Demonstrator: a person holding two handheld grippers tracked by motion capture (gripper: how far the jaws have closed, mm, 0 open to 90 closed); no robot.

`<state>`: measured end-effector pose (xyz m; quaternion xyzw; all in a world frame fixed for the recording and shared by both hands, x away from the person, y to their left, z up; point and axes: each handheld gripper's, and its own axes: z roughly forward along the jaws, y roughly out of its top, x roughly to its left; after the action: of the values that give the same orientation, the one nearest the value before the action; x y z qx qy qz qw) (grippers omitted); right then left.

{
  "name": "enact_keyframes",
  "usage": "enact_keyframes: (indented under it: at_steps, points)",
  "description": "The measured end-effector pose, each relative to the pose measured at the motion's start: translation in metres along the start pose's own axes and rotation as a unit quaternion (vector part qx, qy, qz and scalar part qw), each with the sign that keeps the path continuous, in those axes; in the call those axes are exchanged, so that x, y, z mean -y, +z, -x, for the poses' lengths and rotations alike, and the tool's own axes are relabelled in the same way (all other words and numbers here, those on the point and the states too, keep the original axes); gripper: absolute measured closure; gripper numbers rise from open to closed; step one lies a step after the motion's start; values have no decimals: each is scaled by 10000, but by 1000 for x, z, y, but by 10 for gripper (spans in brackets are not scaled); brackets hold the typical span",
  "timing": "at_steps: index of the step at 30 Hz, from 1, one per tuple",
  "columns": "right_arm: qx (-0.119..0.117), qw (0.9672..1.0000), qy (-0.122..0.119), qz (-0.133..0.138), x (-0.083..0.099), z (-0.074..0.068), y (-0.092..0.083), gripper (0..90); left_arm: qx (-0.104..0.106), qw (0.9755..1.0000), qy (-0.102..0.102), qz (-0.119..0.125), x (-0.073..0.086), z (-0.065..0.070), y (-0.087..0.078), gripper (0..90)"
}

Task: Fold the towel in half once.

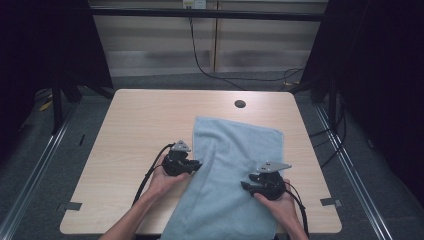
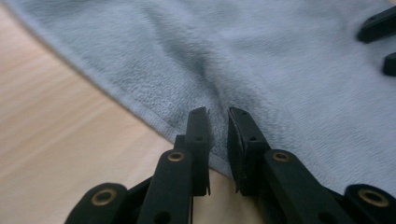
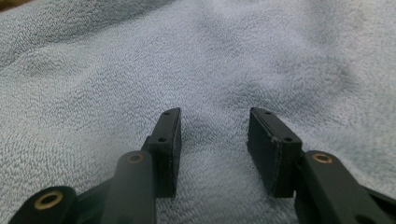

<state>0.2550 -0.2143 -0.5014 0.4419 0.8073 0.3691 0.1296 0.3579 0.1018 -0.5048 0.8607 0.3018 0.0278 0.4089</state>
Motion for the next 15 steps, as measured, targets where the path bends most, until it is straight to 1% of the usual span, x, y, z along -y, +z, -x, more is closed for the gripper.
enact_keyframes:
  at_steps: [1,3,4,6,7,8,9,10,11,12,13,14,15]
  points:
    - [48,10000,-45,0,0,2,0,556,-119,9999,-53,-4,1,-7,-3,789]
    - [101,9999,-44,-16,-1,5,0,566,-298,9995,-96,-38,1,-15,-8,792]
    - [144,9999,-60,-31,-2,7,1,567,-298,9995,-96,-38,1,-15,-8,796]
    - [167,9998,-78,-33,-3,8,2,568,-372,9991,-207,-21,3,-25,-13,796]
    - [249,9997,-77,-46,-6,12,4,568,-410,9988,-250,-35,4,-30,-16,807]
    - [249,9997,-77,-46,-6,12,4,568,-391,9988,-289,-30,5,-34,-18,807]
    - [271,9996,-63,-49,-8,13,5,568,-421,9987,-294,-36,5,-37,-20,812]
    - [252,9997,-69,-6,-9,15,8,569,-474,9985,-257,-71,5,-38,-21,821]
    - [284,9996,-72,-12,-15,15,13,564,-518,9985,-153,-100,7,-40,-24,821]
    - [284,9996,-72,-12,-15,15,13,564,-518,9985,-153,-100,7,-40,-24,820]
    - [311,9995,-48,-12,-20,12,20,536,-632,9979,-88,-103,10,-39,-28,820]
    - [309,9995,-65,-23,-22,9,22,530,-632,9979,-88,-103,10,-39,-28,819]
    - [281,9995,-127,-21,-23,7,25,530,-677,9976,-42,-104,15,-37,-33,819]
